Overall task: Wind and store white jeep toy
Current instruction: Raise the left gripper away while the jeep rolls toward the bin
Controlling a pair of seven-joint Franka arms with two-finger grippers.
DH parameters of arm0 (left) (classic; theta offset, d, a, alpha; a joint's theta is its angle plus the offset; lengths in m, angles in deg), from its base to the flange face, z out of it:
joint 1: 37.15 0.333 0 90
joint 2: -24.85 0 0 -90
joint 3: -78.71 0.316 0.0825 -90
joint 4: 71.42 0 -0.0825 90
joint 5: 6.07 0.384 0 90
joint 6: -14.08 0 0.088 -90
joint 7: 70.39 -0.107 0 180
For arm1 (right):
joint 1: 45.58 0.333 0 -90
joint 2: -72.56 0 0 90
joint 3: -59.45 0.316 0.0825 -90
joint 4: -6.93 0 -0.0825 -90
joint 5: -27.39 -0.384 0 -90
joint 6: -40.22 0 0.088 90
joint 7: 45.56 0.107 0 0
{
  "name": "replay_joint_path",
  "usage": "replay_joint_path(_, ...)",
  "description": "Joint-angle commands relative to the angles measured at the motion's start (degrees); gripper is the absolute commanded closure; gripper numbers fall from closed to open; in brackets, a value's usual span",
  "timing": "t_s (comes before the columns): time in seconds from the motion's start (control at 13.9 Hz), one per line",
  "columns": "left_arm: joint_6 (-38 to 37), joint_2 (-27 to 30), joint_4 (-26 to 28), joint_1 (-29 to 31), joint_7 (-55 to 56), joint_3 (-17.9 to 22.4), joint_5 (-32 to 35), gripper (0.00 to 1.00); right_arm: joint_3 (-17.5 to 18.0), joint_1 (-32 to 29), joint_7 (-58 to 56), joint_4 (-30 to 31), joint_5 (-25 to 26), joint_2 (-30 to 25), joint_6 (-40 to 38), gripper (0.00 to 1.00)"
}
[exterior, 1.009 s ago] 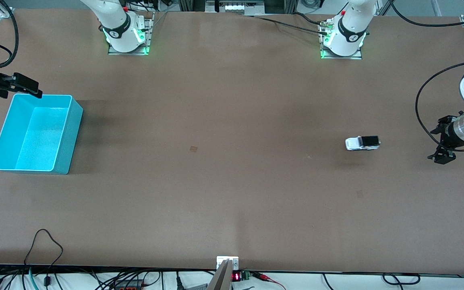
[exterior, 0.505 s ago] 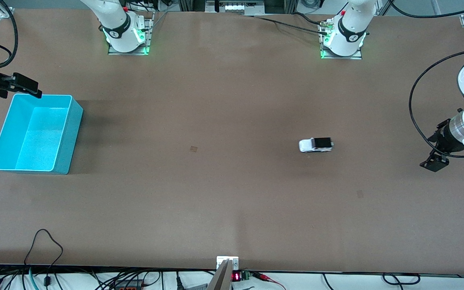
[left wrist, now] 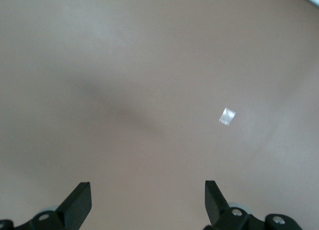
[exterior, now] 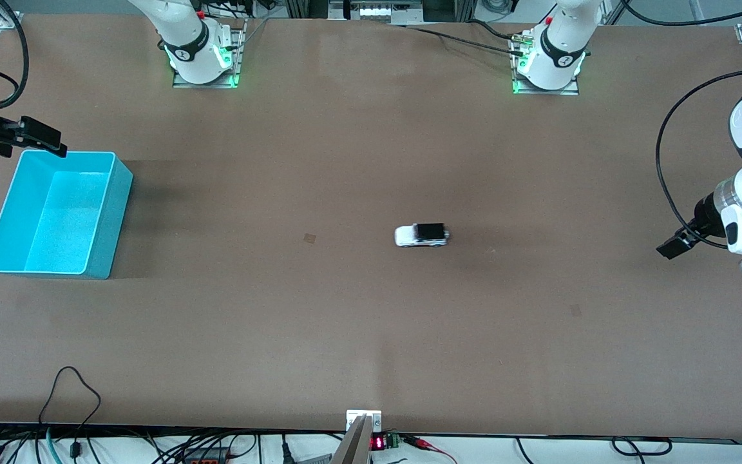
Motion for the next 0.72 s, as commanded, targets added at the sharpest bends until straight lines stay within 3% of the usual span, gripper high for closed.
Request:
replay_joint_path(0.0,-3.23,1.42,-0.78,-0.03,-12.90,-0.08,-0.89,0.00,0.25,-0.42,-0.03,-0.33,-0.23,-0.21,-0.37,0.00)
replay_joint_path(0.36,-10.07,2.22,-6.21,0.06,-26.20,0.36,-2.64,0.00,0.25,-0.42,-0.12,-0.33,-0.31,-0.21,-0.37,0.00)
replay_joint_path(0.65,-9.40,1.87,-8.78,-1.08,-26.14,1.24,-6.69,0.00,0.17,-0.34,-0.03,-0.33,-0.23,-0.12,-0.37,0.00)
